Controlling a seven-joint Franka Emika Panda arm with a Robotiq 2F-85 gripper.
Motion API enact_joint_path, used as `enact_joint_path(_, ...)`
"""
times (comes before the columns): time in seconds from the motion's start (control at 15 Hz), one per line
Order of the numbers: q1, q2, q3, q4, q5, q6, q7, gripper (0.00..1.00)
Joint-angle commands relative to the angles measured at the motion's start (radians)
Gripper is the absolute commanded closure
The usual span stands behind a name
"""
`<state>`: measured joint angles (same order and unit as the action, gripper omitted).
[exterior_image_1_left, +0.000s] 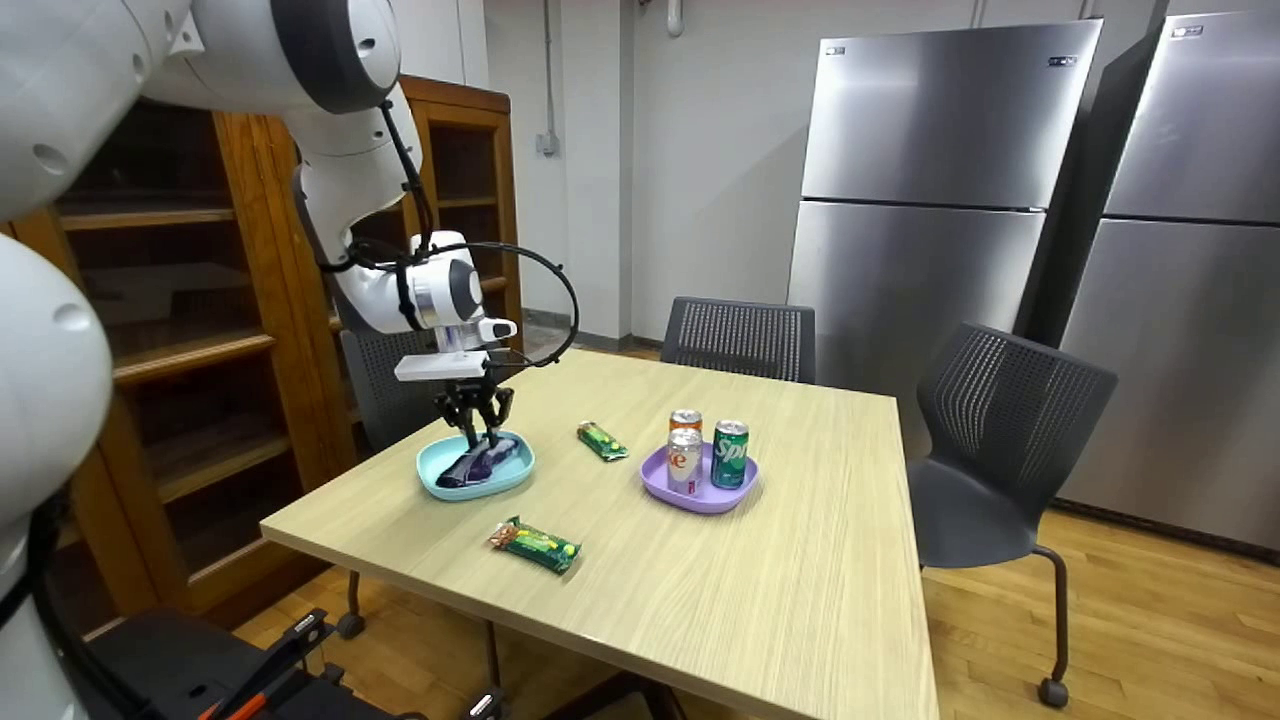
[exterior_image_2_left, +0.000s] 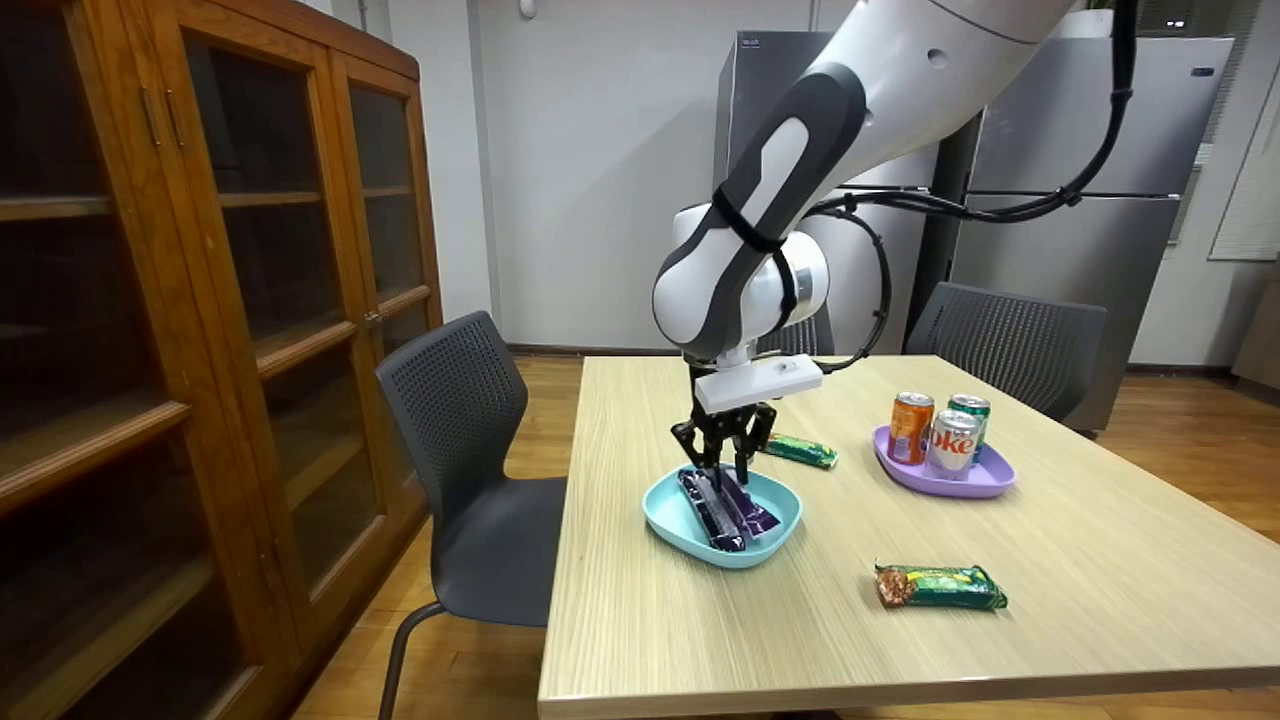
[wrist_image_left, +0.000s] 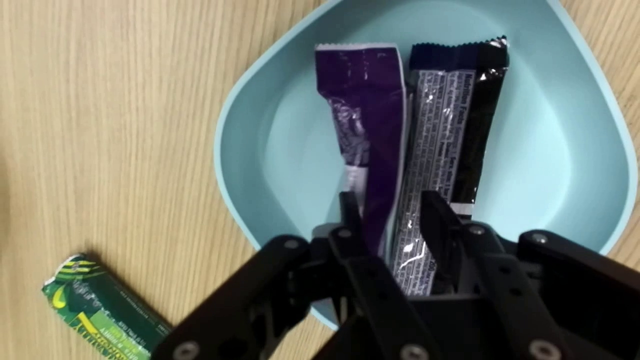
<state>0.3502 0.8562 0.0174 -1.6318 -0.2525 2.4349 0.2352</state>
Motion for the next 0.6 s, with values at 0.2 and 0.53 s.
enact_joint_path(0.2, -0.012, -0.098, 0.01, -0.036, -0.008, -0.035, -0.091, 0.09)
enact_joint_path(0.53, -0.052, -0.152, 0.019, -0.038, -0.038, -0.037, -0.258, 0.0)
